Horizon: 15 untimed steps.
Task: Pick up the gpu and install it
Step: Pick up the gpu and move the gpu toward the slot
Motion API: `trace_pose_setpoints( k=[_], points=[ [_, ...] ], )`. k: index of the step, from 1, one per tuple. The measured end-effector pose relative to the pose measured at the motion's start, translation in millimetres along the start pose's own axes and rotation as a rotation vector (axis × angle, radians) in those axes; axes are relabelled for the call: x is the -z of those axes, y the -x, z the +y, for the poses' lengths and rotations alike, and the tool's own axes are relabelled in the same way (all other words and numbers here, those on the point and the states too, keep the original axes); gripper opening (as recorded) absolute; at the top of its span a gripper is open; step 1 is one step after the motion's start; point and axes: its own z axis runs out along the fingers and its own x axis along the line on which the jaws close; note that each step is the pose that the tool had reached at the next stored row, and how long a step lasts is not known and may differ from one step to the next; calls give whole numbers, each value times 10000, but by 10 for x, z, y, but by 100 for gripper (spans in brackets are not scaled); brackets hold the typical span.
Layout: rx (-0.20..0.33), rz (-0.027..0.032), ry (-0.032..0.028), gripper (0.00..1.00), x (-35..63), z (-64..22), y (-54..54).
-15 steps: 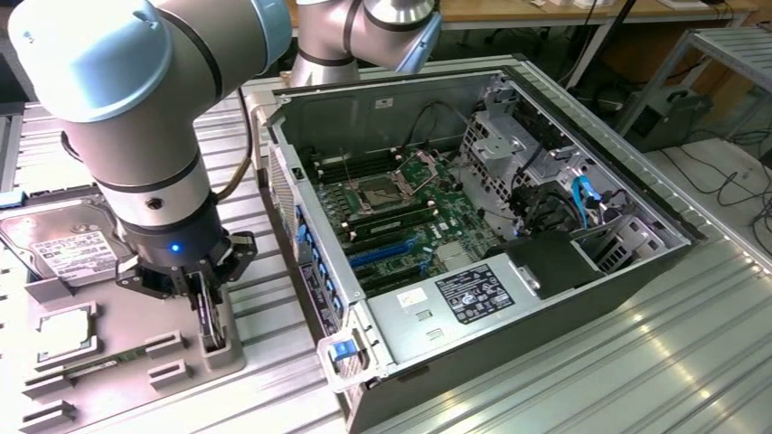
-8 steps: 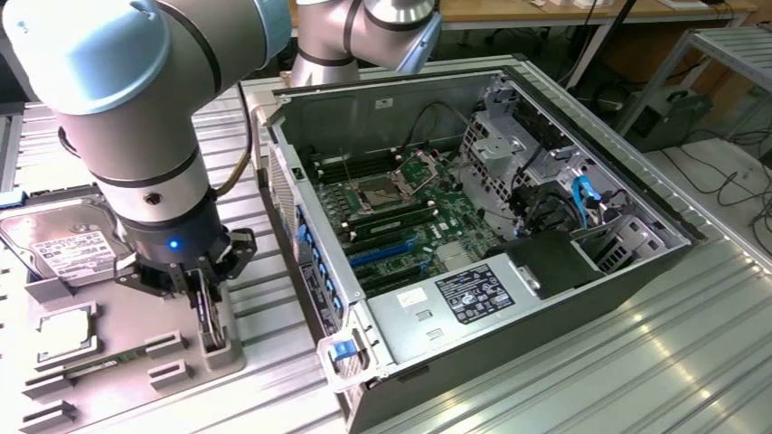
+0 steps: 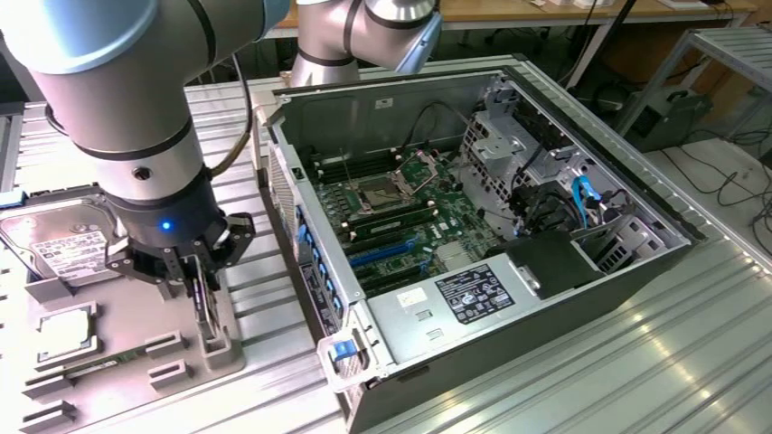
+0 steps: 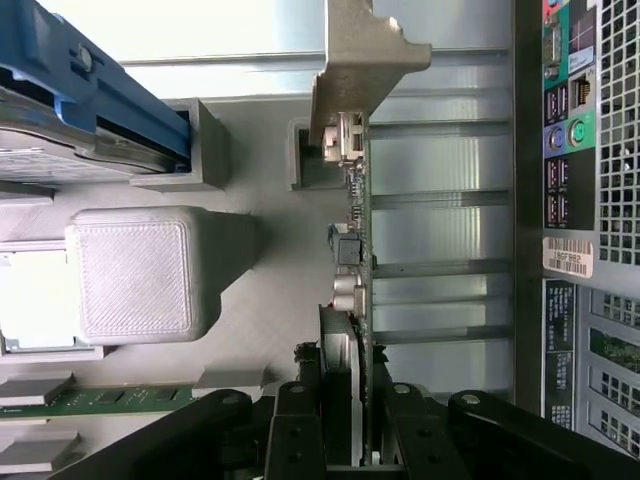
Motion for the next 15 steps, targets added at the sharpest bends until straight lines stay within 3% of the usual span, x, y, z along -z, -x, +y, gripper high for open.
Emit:
trace_pose_setpoints(
  k=[15],
  points=[
    [0, 0, 0, 28, 184, -1, 6]
  ],
)
